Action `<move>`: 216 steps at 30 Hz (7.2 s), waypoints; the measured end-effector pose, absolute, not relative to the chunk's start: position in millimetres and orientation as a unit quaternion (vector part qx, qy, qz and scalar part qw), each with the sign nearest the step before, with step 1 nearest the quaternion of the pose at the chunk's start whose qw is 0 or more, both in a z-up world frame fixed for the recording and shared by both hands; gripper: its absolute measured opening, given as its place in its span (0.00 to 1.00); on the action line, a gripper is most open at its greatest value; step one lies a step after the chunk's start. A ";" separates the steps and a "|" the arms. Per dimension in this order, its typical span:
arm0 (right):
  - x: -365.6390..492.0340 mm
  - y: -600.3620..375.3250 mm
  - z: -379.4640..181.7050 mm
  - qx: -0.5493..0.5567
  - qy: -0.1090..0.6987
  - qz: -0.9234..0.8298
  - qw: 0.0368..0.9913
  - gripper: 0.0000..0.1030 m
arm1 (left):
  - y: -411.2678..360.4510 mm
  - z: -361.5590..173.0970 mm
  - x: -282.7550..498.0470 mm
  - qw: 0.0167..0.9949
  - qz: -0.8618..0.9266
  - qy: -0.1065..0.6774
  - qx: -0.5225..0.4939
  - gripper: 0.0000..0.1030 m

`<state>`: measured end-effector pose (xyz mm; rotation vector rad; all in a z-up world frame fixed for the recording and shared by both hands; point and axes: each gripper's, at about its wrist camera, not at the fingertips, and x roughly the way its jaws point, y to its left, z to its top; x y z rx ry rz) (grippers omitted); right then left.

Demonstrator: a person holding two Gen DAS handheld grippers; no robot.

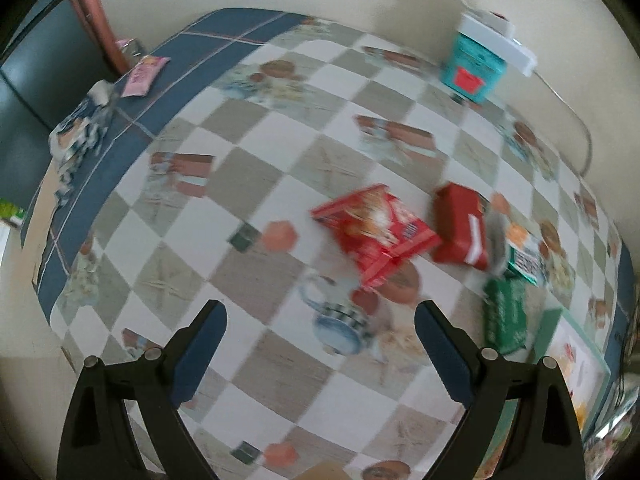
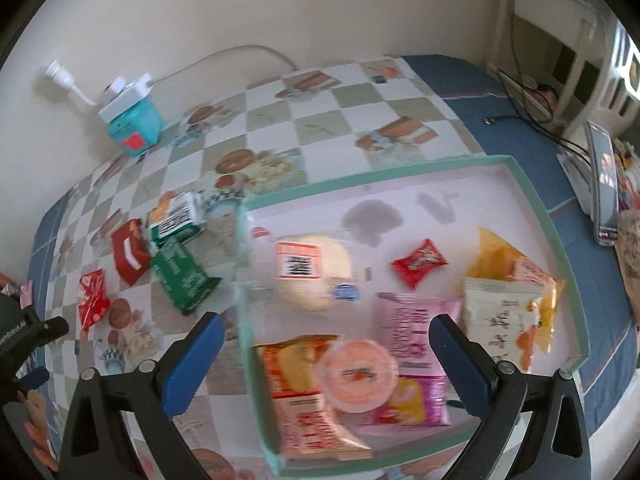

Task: Organize snacks
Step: 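Move both tools back toward the remaining snacks, then grasp the red chip bag with the left gripper while the right grasps the green biscuit pack, then lift and carry the red chip bag and green biscuit pack over the white tray, then open both grippers to drop the packs into the tray, then move both tools back toward the red box and cracker pack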

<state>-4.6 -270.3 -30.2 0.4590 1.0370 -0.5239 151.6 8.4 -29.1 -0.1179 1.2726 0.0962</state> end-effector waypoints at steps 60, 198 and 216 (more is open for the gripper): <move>145.2 -177.4 -93.3 0.049 0.575 -0.093 0.811 0.45 | -22.1 -93.0 211.3 0.814 -0.108 0.570 0.016 0.69; -35.3 -382.4 -13.2 0.227 0.457 -0.331 0.793 1.00 | -139.8 -17.6 122.0 0.829 -0.057 0.556 0.009 0.98; 6.1 -311.3 10.9 0.203 0.457 -0.305 0.811 1.00 | -26.3 8.6 158.8 0.845 0.009 0.534 -0.024 0.98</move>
